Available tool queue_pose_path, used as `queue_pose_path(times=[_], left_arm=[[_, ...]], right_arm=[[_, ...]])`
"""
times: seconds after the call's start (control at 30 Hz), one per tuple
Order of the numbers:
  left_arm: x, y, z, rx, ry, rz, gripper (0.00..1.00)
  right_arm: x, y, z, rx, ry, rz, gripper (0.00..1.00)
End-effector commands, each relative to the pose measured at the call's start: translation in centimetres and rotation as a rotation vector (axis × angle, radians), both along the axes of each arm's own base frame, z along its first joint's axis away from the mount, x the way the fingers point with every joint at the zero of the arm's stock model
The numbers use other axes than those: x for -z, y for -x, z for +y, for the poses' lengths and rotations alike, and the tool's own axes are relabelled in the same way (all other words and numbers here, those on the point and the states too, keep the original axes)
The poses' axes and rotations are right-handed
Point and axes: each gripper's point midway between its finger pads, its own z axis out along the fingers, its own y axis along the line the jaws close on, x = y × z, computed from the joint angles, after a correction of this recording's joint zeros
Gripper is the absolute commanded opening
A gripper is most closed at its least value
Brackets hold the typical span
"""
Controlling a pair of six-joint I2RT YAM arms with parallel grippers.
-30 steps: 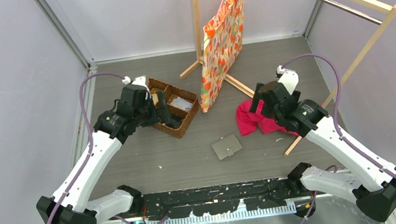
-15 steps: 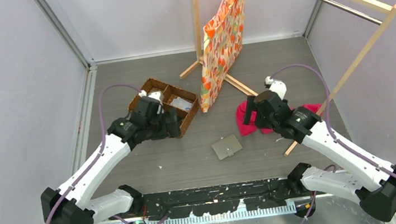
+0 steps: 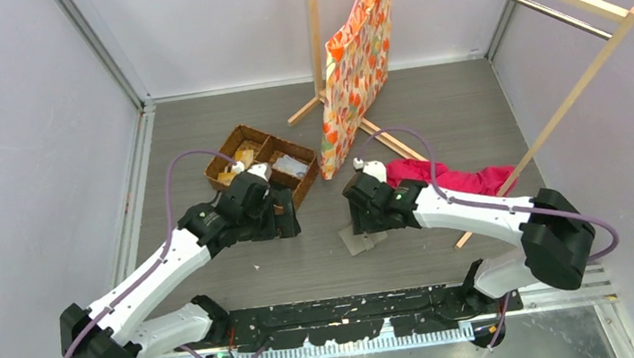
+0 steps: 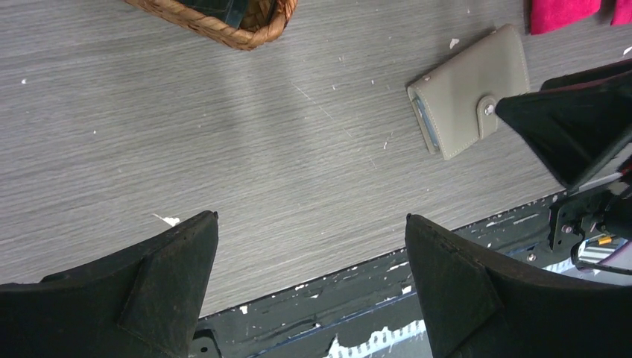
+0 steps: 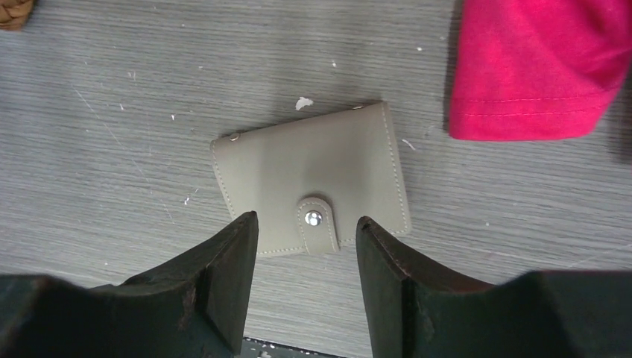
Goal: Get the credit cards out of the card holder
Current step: Open the card holder at the center of the board.
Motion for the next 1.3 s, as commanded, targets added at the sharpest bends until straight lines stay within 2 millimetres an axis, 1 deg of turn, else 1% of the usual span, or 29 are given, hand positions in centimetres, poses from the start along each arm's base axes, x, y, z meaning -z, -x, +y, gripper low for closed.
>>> queue_pose_path(times=[0.0, 0.07, 0.17, 0.23, 0.37, 0.43, 0.6, 0.83, 0.93, 1.03, 1.13, 1.2, 1.23, 1.27], left_arm=[[-2.2, -1.3, -0.6, -0.035, 0.041, -0.062, 0.97], [-2.1, -1.3, -0.9, -0.034, 0.048, -0.054, 0.97], [-1.8, -1.3, -1.3, -0.027, 0.057, -0.040, 0.97], [-1.8, -1.3, -1.5, -0.022, 0.060, -0.033, 0.97], [-1.8, -1.4, -1.6, -0.021, 0.062, -0.035, 0.97], [-1.9, -1.5, -1.7, -0.020, 0.062, -0.036, 0.97], [-1.9, -1.8, -2.1, -0.016, 0.066, -0.033, 0.97], [-1.7, -1.9, -2.8, 0.000, 0.082, -0.018, 0.97], [-1.5, -1.8, -3.2, 0.012, 0.079, -0.012, 0.97], [-1.2, -1.4, -3.7, 0.034, 0.081, 0.004, 0.97], [-1.0, -0.9, -4.6, 0.067, 0.090, 0.016, 0.97], [-0.8, -0.7, -5.0, 0.083, 0.091, 0.023, 0.97], [-0.7, -0.6, -5.3, 0.092, 0.092, 0.027, 0.97], [-0.6, -0.5, -5.5, 0.099, 0.092, 0.031, 0.97]], right_arm=[[0.5, 0.0, 2.2, -0.038, -0.042, 0.003, 0.54], [1.3, 0.2, 2.2, -0.043, -0.022, 0.018, 0.52], [2.7, 0.3, 1.5, -0.031, 0.029, 0.037, 0.47], [3.3, 0.4, 1.2, -0.031, 0.053, 0.044, 0.46], [4.2, 0.8, 0.7, -0.031, 0.089, 0.058, 0.43], [4.3, 0.8, 0.4, -0.030, 0.111, 0.058, 0.39], [3.6, 1.0, 0.4, -0.045, 0.130, 0.044, 0.26], [1.3, 1.4, 0.9, -0.061, 0.081, 0.008, 0.08], [0.5, 1.5, 0.7, -0.057, 0.064, -0.003, 0.01], [-0.5, 1.8, 0.6, -0.061, 0.036, -0.022, 0.01], [-0.7, 2.6, -0.3, -0.059, 0.005, -0.041, 0.01], [-0.4, 3.4, -1.2, -0.054, -0.019, -0.047, 0.01], [-0.1, 3.8, -1.7, -0.048, -0.032, -0.044, 0.03], [0.3, 4.3, -2.3, -0.039, -0.042, -0.040, 0.07]])
